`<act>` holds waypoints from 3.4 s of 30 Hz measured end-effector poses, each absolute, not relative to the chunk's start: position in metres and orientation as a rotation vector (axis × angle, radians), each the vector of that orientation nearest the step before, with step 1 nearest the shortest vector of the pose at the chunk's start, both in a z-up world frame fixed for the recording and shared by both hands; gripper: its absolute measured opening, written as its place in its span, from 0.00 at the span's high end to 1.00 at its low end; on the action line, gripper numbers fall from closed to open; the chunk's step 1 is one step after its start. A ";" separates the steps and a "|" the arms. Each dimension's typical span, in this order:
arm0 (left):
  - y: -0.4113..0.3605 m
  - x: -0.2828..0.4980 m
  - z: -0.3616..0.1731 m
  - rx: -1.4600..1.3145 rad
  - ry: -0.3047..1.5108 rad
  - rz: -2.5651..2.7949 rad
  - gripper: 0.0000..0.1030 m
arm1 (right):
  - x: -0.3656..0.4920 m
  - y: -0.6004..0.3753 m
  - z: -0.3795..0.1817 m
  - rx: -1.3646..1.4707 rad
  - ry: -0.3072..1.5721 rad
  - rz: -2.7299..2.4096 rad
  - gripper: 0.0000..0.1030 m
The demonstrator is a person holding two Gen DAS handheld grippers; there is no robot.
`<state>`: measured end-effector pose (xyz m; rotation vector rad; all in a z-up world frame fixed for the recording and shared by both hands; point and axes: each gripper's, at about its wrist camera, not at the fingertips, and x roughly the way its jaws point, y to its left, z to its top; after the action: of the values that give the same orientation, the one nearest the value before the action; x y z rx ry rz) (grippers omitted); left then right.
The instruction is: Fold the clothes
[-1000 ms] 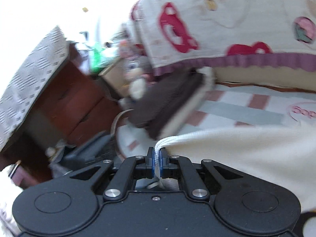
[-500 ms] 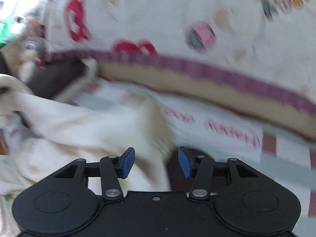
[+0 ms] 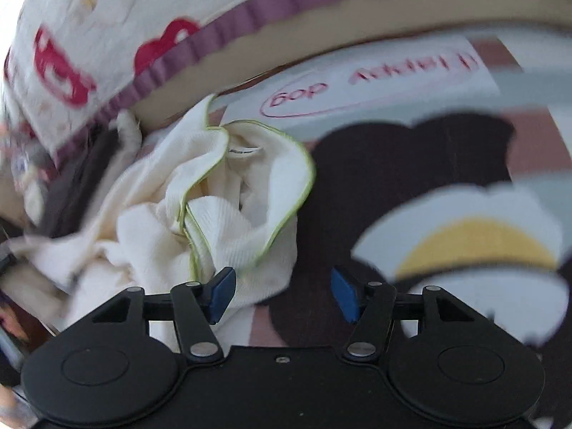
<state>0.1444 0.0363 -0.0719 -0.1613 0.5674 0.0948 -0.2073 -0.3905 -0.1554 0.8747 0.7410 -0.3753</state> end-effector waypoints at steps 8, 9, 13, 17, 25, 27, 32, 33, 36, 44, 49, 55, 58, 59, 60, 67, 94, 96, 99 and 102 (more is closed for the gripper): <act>0.007 0.119 -0.069 -0.091 0.542 -0.271 0.32 | -0.200 -0.368 -0.152 0.595 0.769 -0.354 0.38; 0.000 0.114 -0.071 -0.083 0.542 -0.287 0.30 | -0.200 -0.368 -0.154 0.629 0.754 -0.345 0.38; -0.029 0.096 -0.076 -0.018 0.546 -0.464 0.29 | -0.190 -0.371 -0.154 0.684 0.704 -0.300 0.38; -0.061 0.078 -0.088 0.149 0.563 -0.776 0.06 | -0.168 -0.377 -0.157 0.576 0.721 -0.308 0.38; -0.130 0.050 -0.141 0.664 0.384 -0.817 0.24 | -0.137 -0.388 -0.168 0.625 0.679 -0.290 0.95; -0.141 0.053 -0.151 0.746 0.440 -0.827 0.93 | -0.138 -0.382 -0.152 0.553 0.646 -0.303 0.94; -0.136 0.055 -0.129 0.693 0.440 -0.759 0.97 | -0.149 -0.361 -0.106 0.347 0.591 -0.352 0.95; -0.133 0.056 -0.120 0.658 0.417 -0.731 0.97 | -0.150 -0.357 -0.099 0.316 0.587 -0.359 0.95; -0.120 0.062 -0.094 0.548 0.368 -0.659 0.97 | -0.151 -0.352 -0.083 0.263 0.582 -0.369 0.95; -0.083 0.045 0.002 0.482 0.145 -0.532 0.97 | -0.160 -0.328 -0.010 0.237 0.420 -0.363 0.96; -0.054 0.010 0.099 0.449 -0.021 -0.505 0.97 | -0.181 -0.314 0.067 0.213 0.264 -0.303 0.95; -0.024 -0.045 0.201 0.345 -0.197 -0.489 0.97 | -0.225 -0.298 0.180 0.087 0.081 -0.300 0.96; -0.014 -0.077 0.235 0.324 -0.280 -0.481 0.96 | -0.259 -0.284 0.234 -0.013 0.009 -0.322 0.96; -0.010 -0.087 0.245 0.313 -0.304 -0.483 0.96 | -0.272 -0.280 0.250 -0.032 -0.012 -0.329 0.96; -0.005 -0.099 0.254 0.300 -0.324 -0.488 0.96 | -0.288 -0.277 0.263 -0.034 -0.029 -0.329 0.96; 0.025 -0.186 0.284 0.232 -0.446 -0.541 0.96 | -0.395 -0.252 0.322 -0.091 -0.112 -0.332 0.95; -0.226 -0.010 -0.037 0.691 0.308 -0.683 0.52 | -0.202 -0.471 -0.026 0.454 0.659 -0.436 0.71; -0.221 -0.029 -0.073 0.685 0.402 -0.760 0.52 | -0.222 -0.460 -0.066 0.511 0.700 -0.395 0.71; -0.211 -0.053 -0.104 0.619 0.548 -0.875 0.52 | -0.252 -0.432 -0.115 0.570 0.777 -0.311 0.69; -0.199 -0.077 -0.114 0.545 0.615 -0.988 0.51 | -0.285 -0.400 -0.134 0.596 0.789 -0.247 0.69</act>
<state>-0.0773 -0.1994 -0.1139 0.5447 0.6150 -0.9884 -0.2848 -0.3998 -0.1344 0.5960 0.7888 -0.2467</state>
